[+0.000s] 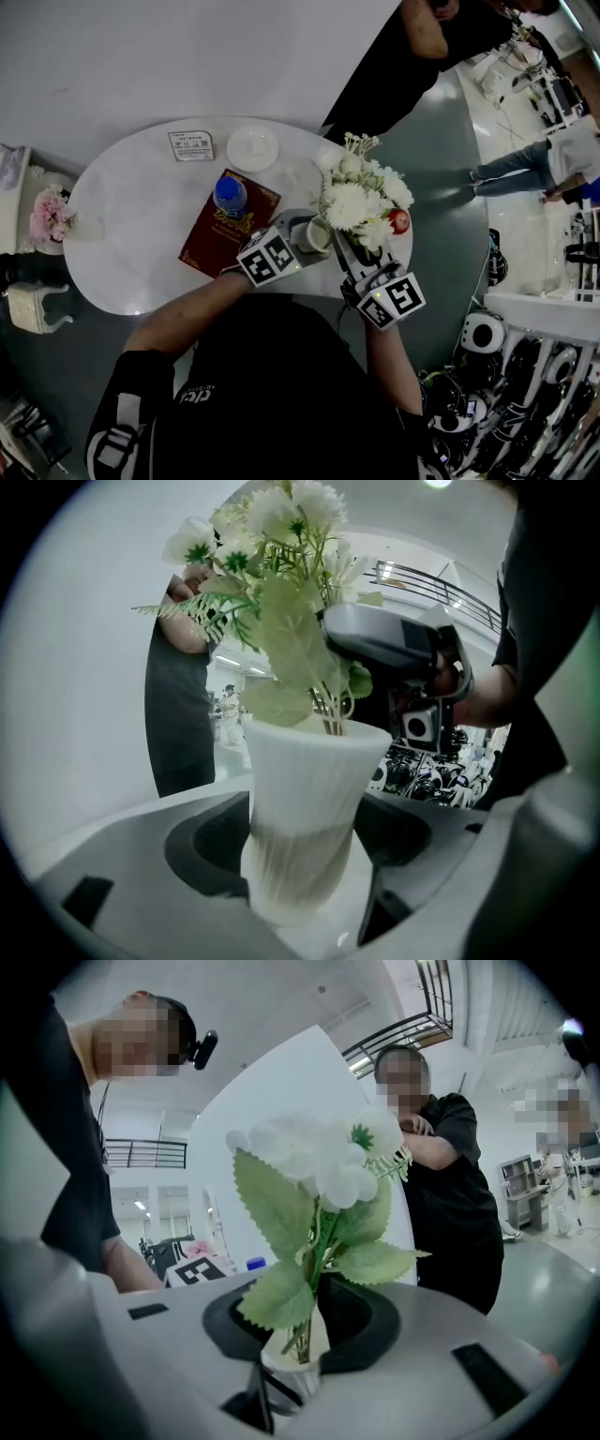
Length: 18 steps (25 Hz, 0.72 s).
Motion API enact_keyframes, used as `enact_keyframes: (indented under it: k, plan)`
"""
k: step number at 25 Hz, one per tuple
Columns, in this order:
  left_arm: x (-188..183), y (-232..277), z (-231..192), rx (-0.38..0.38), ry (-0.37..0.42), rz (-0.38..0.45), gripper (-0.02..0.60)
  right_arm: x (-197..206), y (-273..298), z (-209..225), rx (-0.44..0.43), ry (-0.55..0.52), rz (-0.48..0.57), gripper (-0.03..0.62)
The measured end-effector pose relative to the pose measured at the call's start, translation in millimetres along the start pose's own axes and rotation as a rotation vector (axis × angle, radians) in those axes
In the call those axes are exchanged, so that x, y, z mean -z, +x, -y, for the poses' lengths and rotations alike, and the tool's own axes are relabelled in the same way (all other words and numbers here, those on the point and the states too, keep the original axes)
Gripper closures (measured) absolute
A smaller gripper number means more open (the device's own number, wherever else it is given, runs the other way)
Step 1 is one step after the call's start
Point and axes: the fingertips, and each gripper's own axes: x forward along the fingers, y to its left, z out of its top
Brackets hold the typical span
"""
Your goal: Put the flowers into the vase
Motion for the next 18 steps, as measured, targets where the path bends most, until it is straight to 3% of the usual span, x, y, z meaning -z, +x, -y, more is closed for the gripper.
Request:
enact_keyframes:
  k: [7,18]
  plan:
    - [0.0,1.3,0.2,-0.005,-0.003,-0.005,0.242,12.3,-3.4,-3.8,-0.017,-0.106,-0.120,0.489]
    - [1.4,2.0,-0.3,-0.005,-0.011,-0.008,0.242,32.3,-14.3,-2.3,-0.034,-0.103,-0.239,0.394]
